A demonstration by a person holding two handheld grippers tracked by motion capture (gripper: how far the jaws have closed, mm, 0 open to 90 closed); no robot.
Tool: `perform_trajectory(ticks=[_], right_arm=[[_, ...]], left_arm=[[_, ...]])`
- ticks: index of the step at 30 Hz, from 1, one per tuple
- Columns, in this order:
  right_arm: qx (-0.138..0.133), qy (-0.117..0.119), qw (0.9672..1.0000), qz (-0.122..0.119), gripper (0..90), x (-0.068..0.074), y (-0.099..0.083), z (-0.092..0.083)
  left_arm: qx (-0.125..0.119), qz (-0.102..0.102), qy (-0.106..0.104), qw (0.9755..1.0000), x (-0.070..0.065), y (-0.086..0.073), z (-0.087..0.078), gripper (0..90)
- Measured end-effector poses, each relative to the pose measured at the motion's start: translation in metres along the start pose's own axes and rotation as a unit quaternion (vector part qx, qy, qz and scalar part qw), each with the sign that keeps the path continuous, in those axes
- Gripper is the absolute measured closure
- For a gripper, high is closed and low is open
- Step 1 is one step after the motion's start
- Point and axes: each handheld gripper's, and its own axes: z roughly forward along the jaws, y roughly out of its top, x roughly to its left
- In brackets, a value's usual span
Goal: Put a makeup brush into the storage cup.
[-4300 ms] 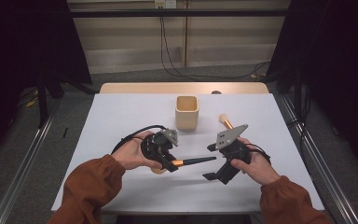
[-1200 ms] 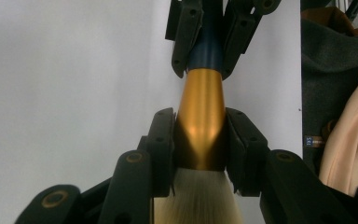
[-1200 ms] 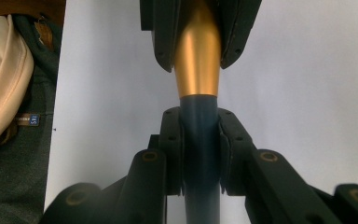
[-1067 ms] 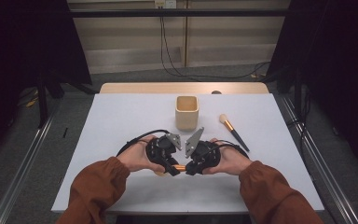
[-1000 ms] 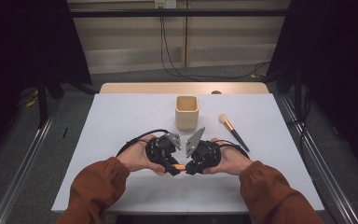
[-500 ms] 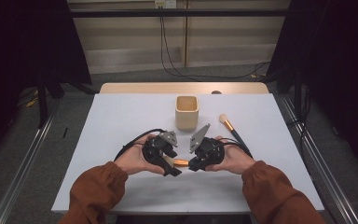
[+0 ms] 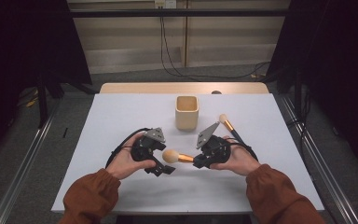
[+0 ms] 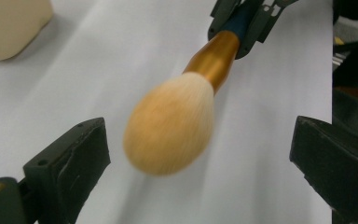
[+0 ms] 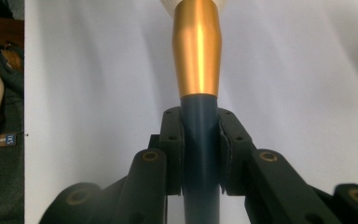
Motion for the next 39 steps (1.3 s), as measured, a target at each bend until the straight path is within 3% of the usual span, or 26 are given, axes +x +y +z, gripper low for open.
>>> perform_trajectory(ticks=[4, 6, 13, 20, 22, 29, 32, 39], right_arm=[[-0.012, -0.01, 0.9997, 0.02, 75.3, -0.001, -0.005, -0.004], [-0.017, -0.01, 0.9993, 0.032, 75.3, -0.002, -0.008, -0.004], [-0.033, -0.021, 0.9978, 0.055, 75.3, -0.002, -0.014, -0.008], [-0.058, -0.036, 0.9941, 0.084, 75.4, 0.001, -0.023, -0.007], [-0.072, -0.045, 0.9917, 0.097, 75.3, 0.002, -0.026, -0.008], [-0.098, -0.046, 0.9879, 0.111, 75.3, 0.004, -0.031, -0.007], [-0.12, -0.048, 0.9843, 0.121, 75.3, 0.004, -0.034, -0.006], [-0.147, -0.064, 0.9783, 0.131, 75.3, 0.006, -0.036, -0.005]], left_arm=[[-0.017, -0.002, 0.015, 0.9997, 0.001, -0.006, -0.007, 4.2], [-0.038, -0.012, 0.026, 0.9989, -0.001, -0.009, -0.009, 4.2], [-0.057, -0.029, 0.044, 0.997, -0.001, -0.019, -0.015, 4.3], [-0.074, -0.035, 0.062, 0.9947, -0.006, -0.027, -0.021, 4.3], [-0.081, -0.037, 0.065, 0.9939, -0.008, -0.029, -0.022, 4.3], [-0.08, -0.043, 0.076, 0.993, -0.008, -0.033, -0.021, 4.8], [-0.091, -0.05, 0.07, 0.9922, -0.008, -0.035, -0.021, 4.4], [-0.09, -0.047, 0.076, 0.9919, -0.009, -0.037, -0.02, 4.4]])
